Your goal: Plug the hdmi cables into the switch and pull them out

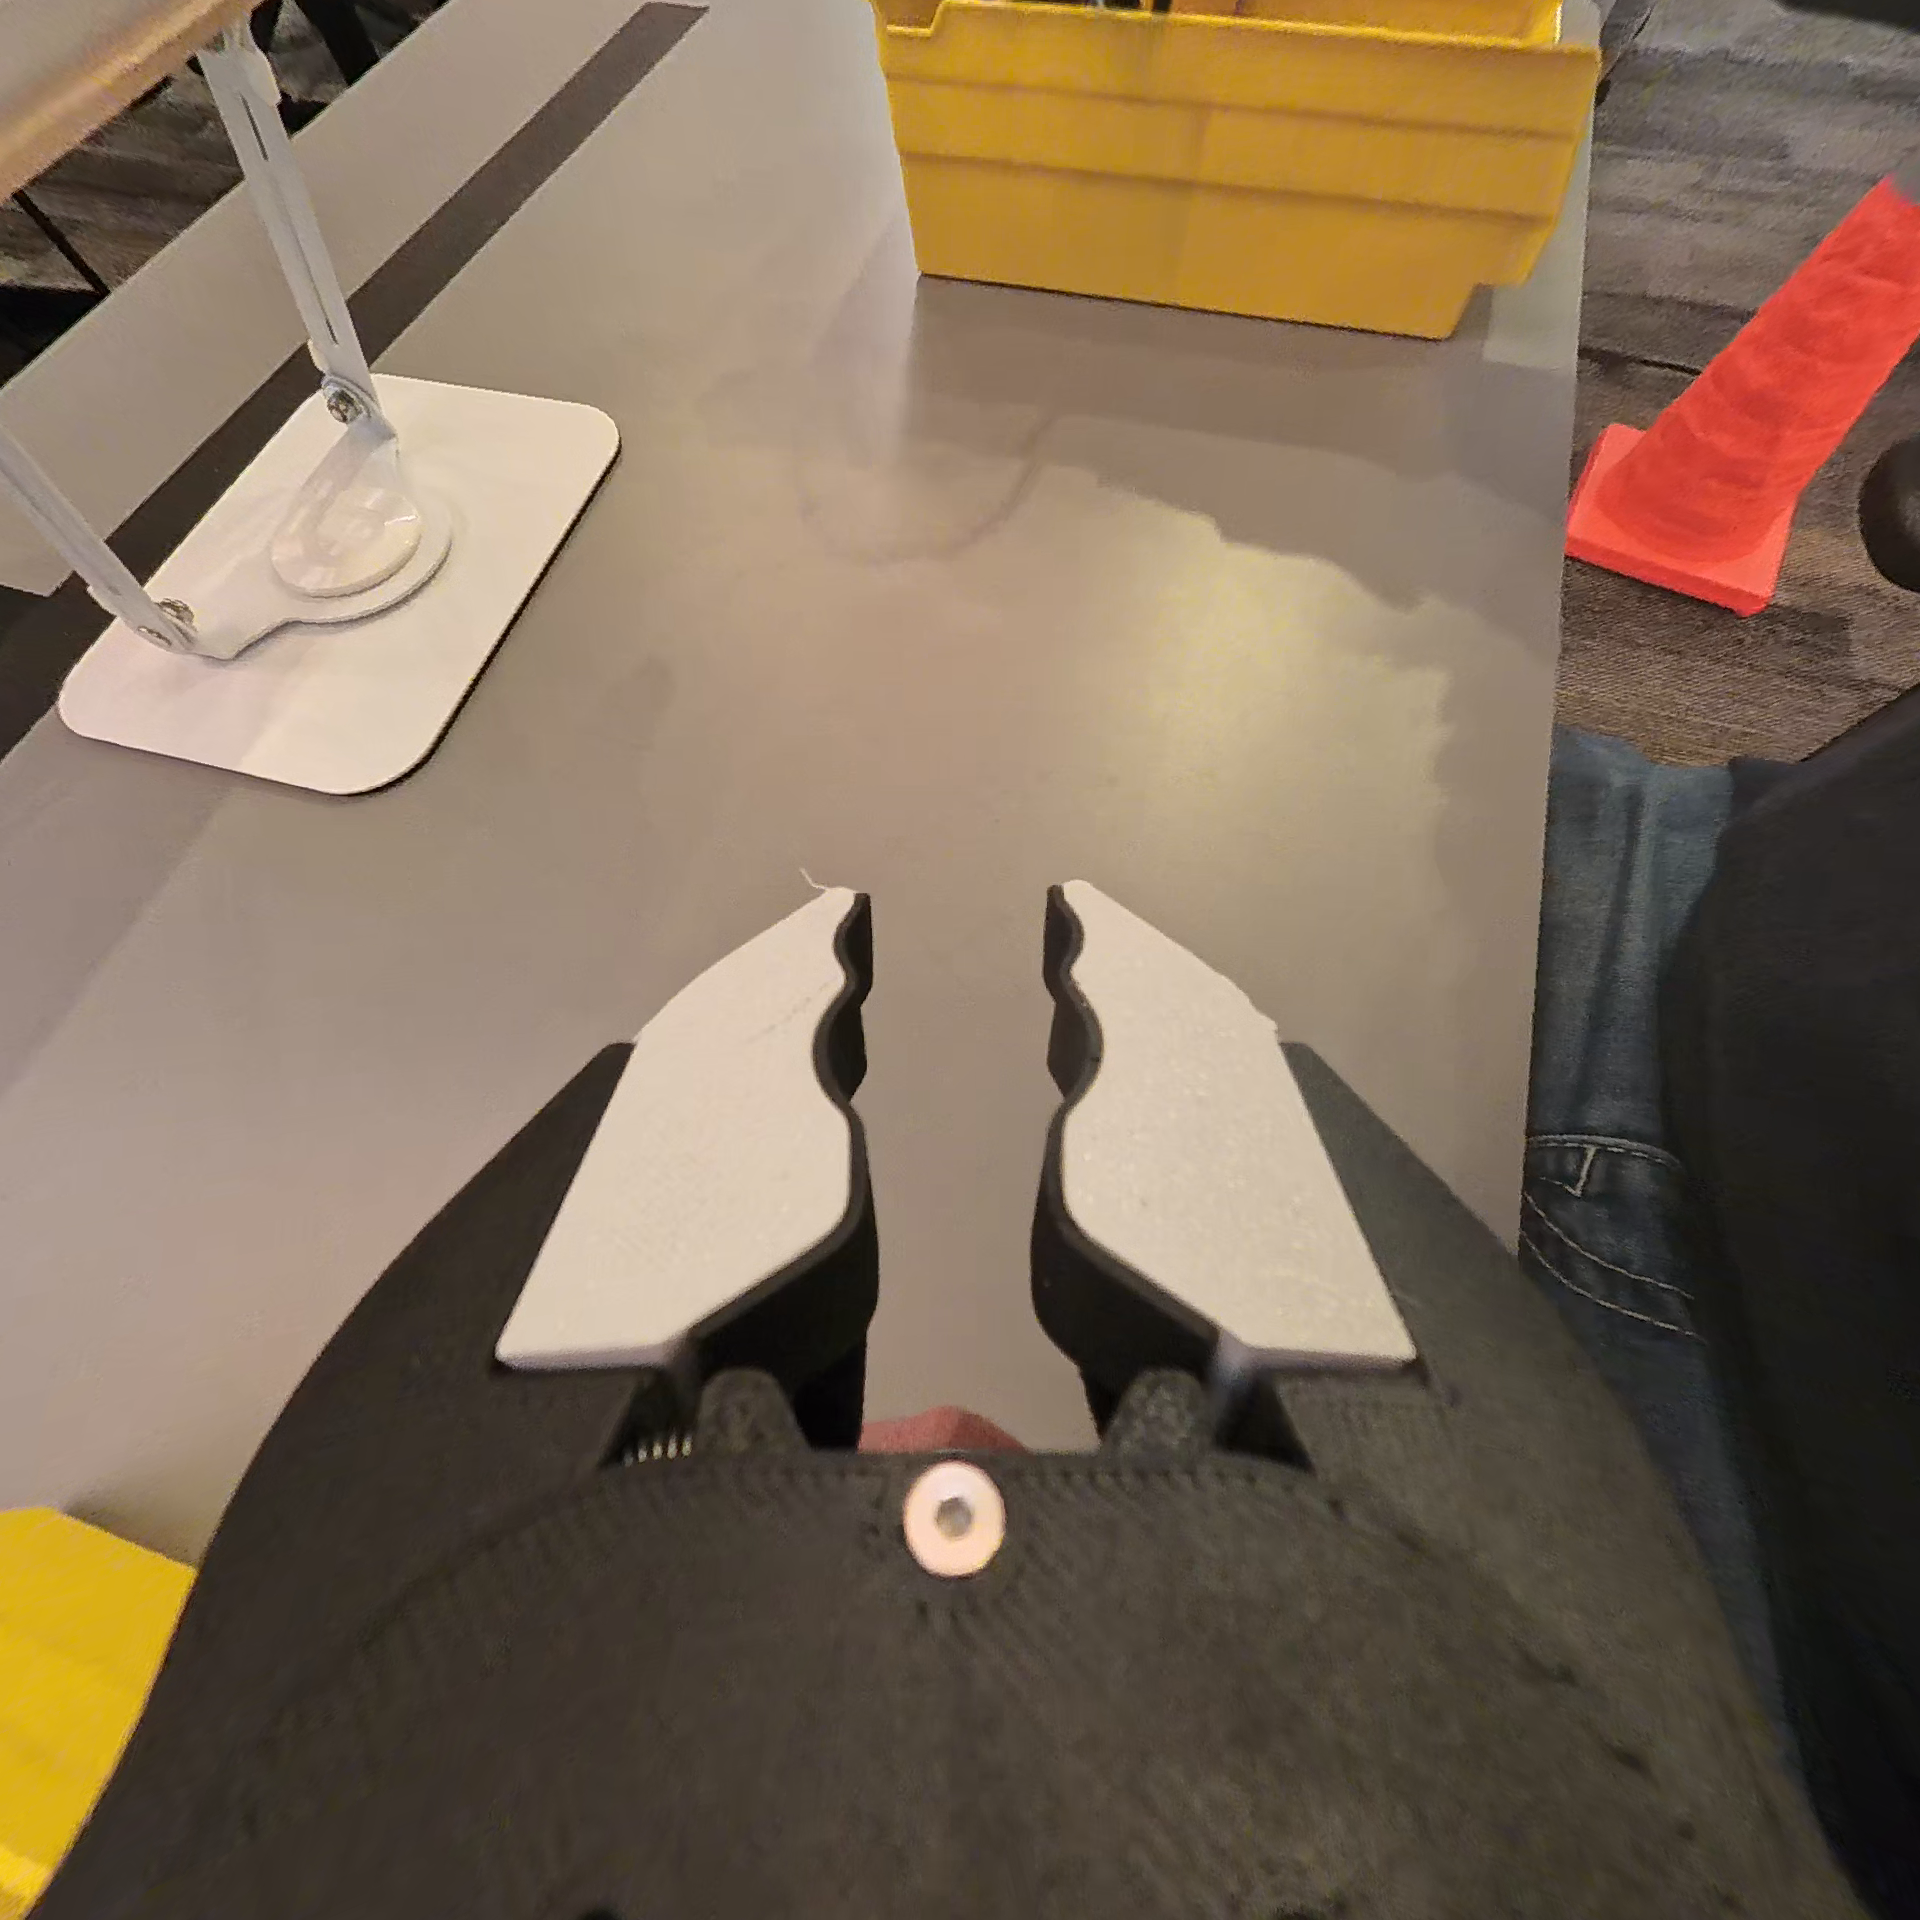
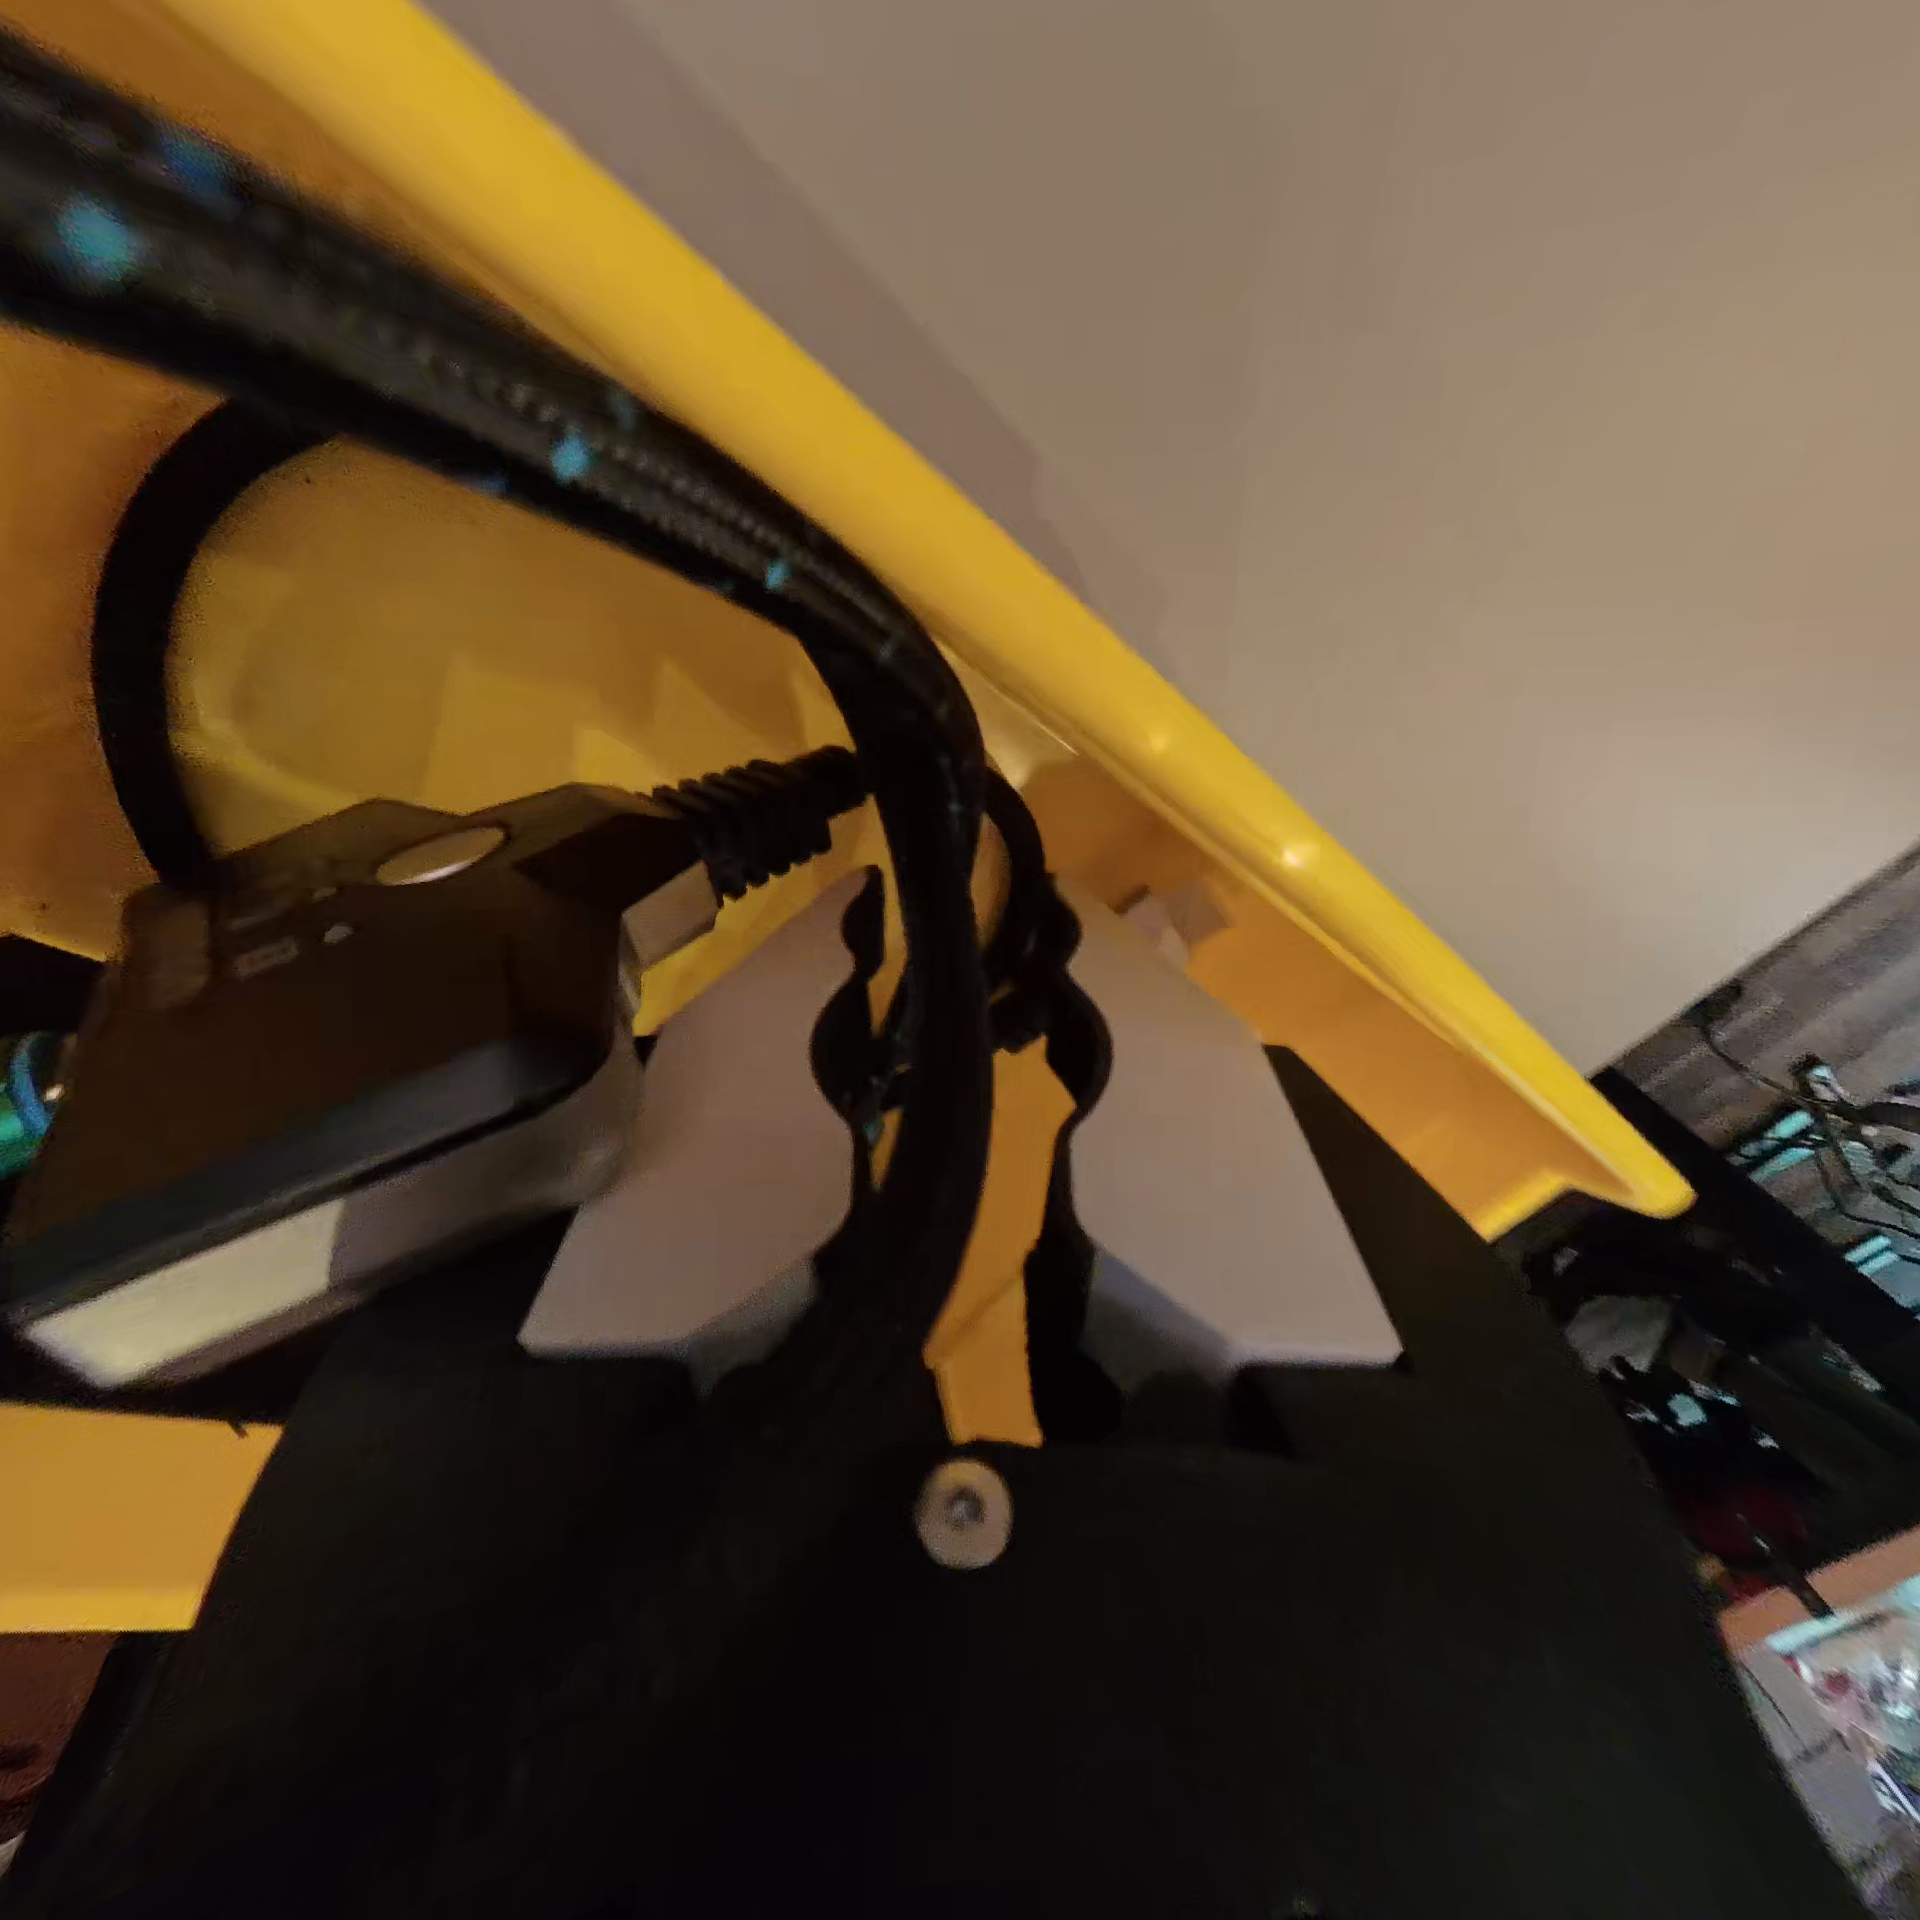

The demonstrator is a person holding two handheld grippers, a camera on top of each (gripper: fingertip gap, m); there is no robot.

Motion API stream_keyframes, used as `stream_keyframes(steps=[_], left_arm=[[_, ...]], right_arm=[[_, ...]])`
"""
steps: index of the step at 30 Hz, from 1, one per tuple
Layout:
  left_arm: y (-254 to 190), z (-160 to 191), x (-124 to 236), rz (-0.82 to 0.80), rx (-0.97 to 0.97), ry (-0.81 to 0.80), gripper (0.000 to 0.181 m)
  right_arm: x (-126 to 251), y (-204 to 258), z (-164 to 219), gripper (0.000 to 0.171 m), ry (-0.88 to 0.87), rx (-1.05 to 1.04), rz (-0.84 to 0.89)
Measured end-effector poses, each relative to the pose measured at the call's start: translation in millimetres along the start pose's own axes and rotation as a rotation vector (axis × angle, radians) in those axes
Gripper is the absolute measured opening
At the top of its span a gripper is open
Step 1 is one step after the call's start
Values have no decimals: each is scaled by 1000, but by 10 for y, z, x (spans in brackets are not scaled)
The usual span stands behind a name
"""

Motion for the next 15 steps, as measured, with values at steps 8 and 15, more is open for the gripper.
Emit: stream_keyframes(steps=[8,15], left_arm=[[0,-6,-36,9,3,2,31],[-21,-106,46,-12,-18,-22,31]], right_arm=[[541,-180,145,34,-44,-16,54],[1638,-217,214,38,-296,-85,336]])
Point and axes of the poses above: each gripper's, where its closed fingertips meet, x back along the fingers, z out of its underside, y = z × x across the jaws, the point moved 7 cm from there along x, back along the fingers, and after that the axes turned 14 degrees about z, right-handed, at the moved point
